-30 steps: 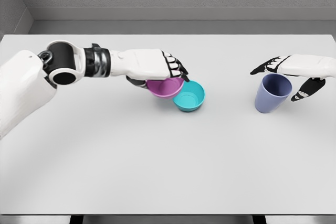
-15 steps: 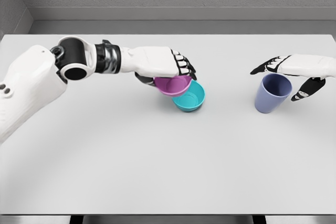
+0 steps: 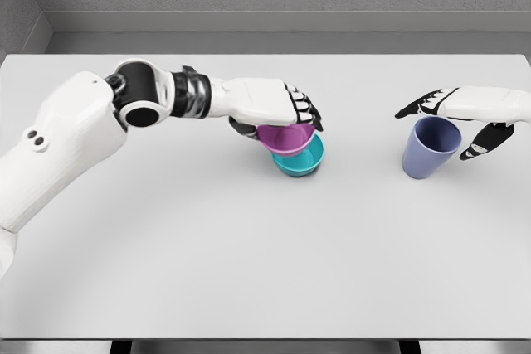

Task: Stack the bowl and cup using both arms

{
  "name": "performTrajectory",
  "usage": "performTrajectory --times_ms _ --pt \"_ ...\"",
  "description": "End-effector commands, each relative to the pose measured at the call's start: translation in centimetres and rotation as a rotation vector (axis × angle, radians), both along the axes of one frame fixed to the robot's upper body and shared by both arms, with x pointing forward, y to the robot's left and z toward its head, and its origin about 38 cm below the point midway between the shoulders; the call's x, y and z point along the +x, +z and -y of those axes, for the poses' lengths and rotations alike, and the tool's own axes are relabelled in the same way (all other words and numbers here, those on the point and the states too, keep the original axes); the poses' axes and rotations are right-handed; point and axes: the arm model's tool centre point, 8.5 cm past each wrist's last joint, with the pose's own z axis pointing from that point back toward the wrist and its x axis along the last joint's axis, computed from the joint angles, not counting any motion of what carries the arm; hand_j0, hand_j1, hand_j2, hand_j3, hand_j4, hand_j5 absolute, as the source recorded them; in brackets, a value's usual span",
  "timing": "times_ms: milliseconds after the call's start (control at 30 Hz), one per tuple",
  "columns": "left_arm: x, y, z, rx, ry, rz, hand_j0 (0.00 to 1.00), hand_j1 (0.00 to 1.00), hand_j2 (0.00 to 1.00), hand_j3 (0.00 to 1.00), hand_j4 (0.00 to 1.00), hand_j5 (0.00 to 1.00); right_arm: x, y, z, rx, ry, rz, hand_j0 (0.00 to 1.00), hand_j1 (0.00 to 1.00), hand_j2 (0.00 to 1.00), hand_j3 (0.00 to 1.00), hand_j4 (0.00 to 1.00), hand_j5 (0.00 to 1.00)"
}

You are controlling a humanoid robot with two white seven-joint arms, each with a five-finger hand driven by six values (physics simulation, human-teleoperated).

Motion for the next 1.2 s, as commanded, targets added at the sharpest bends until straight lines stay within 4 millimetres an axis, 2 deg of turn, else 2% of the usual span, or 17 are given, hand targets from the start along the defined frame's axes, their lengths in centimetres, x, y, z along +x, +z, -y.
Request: performTrajectory --times_ms 0,500,767,1167 --pt "0.0 -0.2 0.3 -0.005 0.001 -0.009 0.74 0.74 0.74 0.74 0.74 0.74 0.0 0.1 0.0 0.005 -0.003 0.000 1.00 1.00 1.00 1.00 1.00 1.00" --pt "0.3 -0.9 1.8 0.004 -0.002 -0.015 0.74 0.74 0.74 0.74 0.74 0.74 0.0 0.1 0.0 0.006 -0.003 0.001 1.00 1.00 1.00 1.00 1.00 1.00" --pt "0.6 -1.4 1.7 0.012 0.011 -0.024 0.75 0.75 0.75 0.75 0.75 0.75 0.0 0.1 0.0 0.006 -0.003 0.001 1.00 1.00 1.00 1.00 1.00 1.00" --pt "0.8 -0.8 1.6 0.001 0.013 -0.020 0.75 0.75 0.75 0.75 0.75 0.75 0.0 0.1 0.0 0.006 -0.003 0.001 1.00 1.00 1.00 1.00 1.00 1.00"
